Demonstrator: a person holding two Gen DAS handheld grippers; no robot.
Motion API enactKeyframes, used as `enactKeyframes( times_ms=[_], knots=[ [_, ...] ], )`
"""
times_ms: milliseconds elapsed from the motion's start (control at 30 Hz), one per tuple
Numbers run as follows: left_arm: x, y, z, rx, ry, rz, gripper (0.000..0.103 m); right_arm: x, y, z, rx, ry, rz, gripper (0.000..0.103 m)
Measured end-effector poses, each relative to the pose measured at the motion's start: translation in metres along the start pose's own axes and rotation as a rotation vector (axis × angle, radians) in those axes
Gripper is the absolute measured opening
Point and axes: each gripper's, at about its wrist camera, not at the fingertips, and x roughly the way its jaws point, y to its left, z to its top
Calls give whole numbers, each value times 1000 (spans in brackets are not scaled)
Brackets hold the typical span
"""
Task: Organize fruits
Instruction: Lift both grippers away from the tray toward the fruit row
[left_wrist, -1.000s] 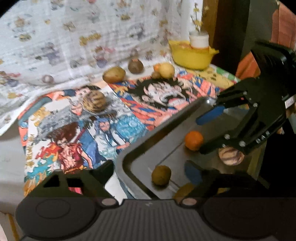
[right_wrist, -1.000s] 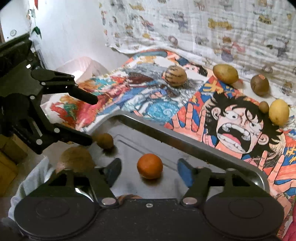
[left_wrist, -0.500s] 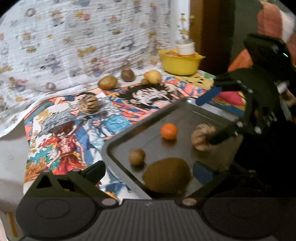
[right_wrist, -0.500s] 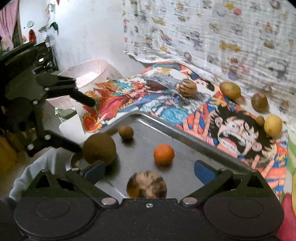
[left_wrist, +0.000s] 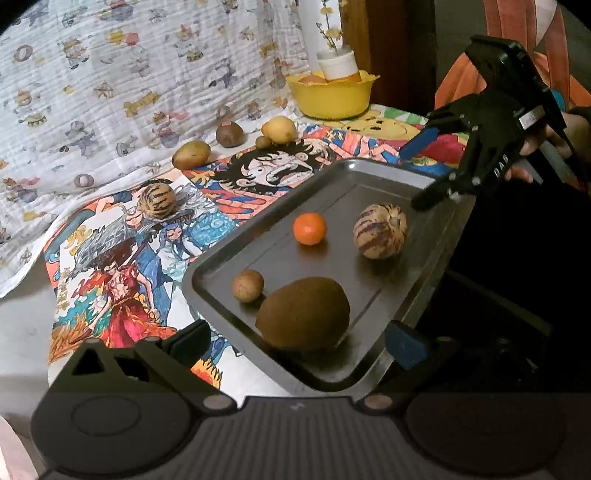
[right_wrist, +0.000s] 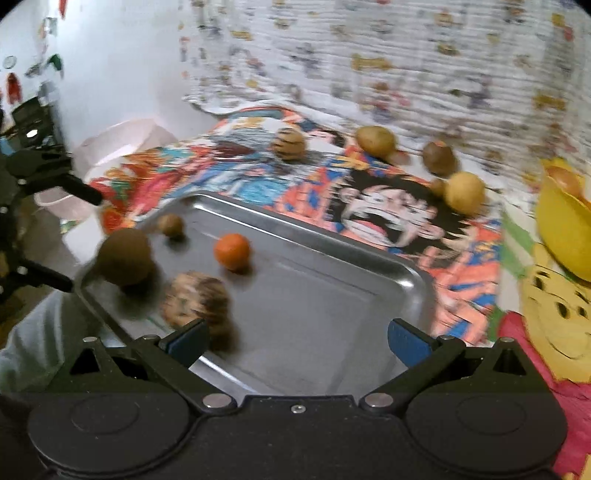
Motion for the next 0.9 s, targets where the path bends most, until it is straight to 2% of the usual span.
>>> enactKeyframes(
  times_ms=[267, 533, 667, 900],
  knots=[
    [3, 12, 12, -46, 8, -14, 102, -2, -31, -12, 61, -51, -39, 102],
    [15, 39, 53, -151, -42, 7, 102, -3, -58, -2, 101, -106, -35, 102],
    [33, 50, 79, -196, -32, -14, 102, -2, -70, 10, 119, -111, -32, 102],
    [67, 61, 124, -119, -27, -35, 102, 2, -91, 37, 117, -107, -71, 102]
  ],
)
